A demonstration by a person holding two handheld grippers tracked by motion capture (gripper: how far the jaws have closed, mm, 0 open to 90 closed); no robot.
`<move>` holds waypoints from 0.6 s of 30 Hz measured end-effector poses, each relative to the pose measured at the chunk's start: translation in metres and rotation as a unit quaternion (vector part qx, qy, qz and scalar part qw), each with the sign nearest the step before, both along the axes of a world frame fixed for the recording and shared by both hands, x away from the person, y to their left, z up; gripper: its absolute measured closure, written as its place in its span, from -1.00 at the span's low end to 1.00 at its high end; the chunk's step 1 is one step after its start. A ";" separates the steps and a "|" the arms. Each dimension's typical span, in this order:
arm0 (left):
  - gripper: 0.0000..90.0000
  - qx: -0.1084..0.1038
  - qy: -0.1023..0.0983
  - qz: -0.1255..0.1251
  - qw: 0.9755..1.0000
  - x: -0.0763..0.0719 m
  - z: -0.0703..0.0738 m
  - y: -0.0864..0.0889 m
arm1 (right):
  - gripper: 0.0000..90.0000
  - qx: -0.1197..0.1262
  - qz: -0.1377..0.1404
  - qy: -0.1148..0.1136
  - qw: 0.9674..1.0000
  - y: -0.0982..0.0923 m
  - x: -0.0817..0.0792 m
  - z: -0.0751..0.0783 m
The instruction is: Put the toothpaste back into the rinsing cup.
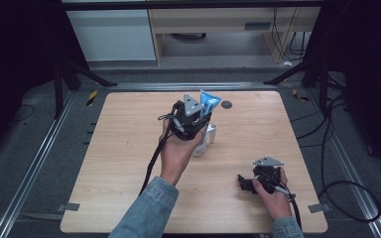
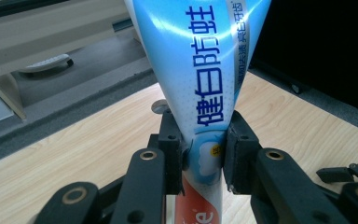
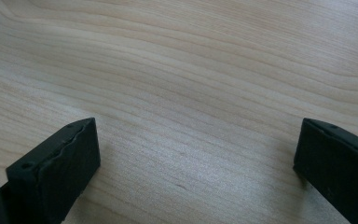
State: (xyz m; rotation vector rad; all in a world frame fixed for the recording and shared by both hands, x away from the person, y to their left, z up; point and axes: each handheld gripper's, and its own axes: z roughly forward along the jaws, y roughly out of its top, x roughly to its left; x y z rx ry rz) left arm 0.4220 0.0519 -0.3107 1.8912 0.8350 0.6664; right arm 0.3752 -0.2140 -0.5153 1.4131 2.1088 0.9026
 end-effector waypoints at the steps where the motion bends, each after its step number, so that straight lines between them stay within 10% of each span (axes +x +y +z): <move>1: 0.60 0.000 0.000 0.000 1.000 0.000 0.000 0.000 | -0.99 0.000 0.000 0.000 1.000 0.000 0.000 0.000; 18: 0.60 -0.004 -0.010 0.020 1.000 0.014 0.011 0.007 | -0.99 0.001 0.000 0.001 1.000 0.000 0.000 0.000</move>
